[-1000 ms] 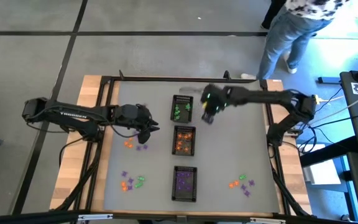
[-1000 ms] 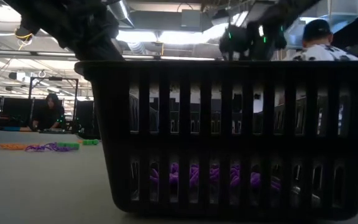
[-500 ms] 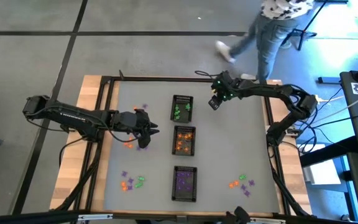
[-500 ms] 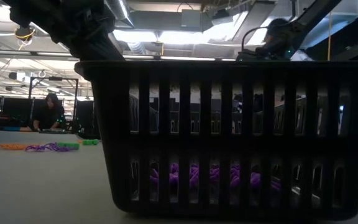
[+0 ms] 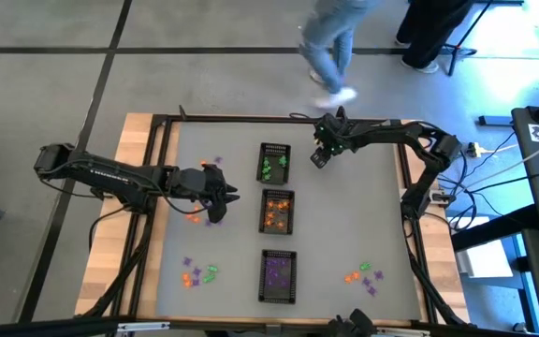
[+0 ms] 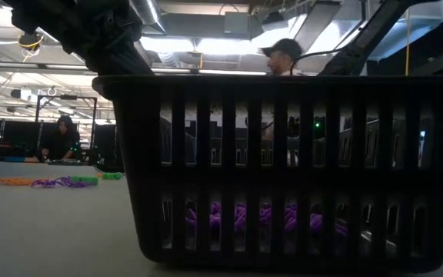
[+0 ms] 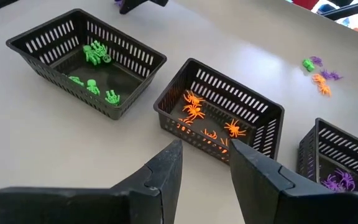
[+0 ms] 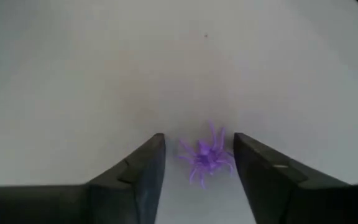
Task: Sort Halloween decoration
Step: Put the violet spider toy into the bottom black bin
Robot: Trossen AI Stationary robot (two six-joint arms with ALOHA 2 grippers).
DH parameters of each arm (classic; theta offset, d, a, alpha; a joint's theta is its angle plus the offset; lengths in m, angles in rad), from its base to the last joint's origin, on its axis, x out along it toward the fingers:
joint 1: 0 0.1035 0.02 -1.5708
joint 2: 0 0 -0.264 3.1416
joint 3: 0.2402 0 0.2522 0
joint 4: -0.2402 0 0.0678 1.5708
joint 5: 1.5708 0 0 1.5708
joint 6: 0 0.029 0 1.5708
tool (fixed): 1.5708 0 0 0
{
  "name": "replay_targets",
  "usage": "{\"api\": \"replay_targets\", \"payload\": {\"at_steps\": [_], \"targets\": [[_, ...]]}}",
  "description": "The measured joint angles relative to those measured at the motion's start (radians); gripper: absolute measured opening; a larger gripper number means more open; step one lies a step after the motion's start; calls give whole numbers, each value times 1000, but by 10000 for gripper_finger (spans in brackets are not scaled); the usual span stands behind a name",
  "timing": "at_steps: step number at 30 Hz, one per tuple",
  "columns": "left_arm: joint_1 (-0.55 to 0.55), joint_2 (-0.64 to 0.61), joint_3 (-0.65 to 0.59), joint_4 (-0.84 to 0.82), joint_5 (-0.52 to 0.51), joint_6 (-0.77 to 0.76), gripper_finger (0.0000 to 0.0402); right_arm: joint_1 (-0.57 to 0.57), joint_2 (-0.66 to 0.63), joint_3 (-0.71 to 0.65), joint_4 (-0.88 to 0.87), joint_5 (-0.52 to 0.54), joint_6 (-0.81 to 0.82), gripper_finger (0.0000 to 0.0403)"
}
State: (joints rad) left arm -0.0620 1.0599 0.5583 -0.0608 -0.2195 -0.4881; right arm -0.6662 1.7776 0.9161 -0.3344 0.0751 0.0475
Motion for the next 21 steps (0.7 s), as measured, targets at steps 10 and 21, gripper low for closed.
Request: {"api": "replay_targets", "payload": {"at_steps": [10, 21], "targets": [[0, 0, 0, 0, 0, 9, 124, -1, -5, -2, -3, -25, -3, 10], [0, 0, 0, 0, 0, 10, 124, 100, -180, -8, -54, -109, 56, 8]]}}
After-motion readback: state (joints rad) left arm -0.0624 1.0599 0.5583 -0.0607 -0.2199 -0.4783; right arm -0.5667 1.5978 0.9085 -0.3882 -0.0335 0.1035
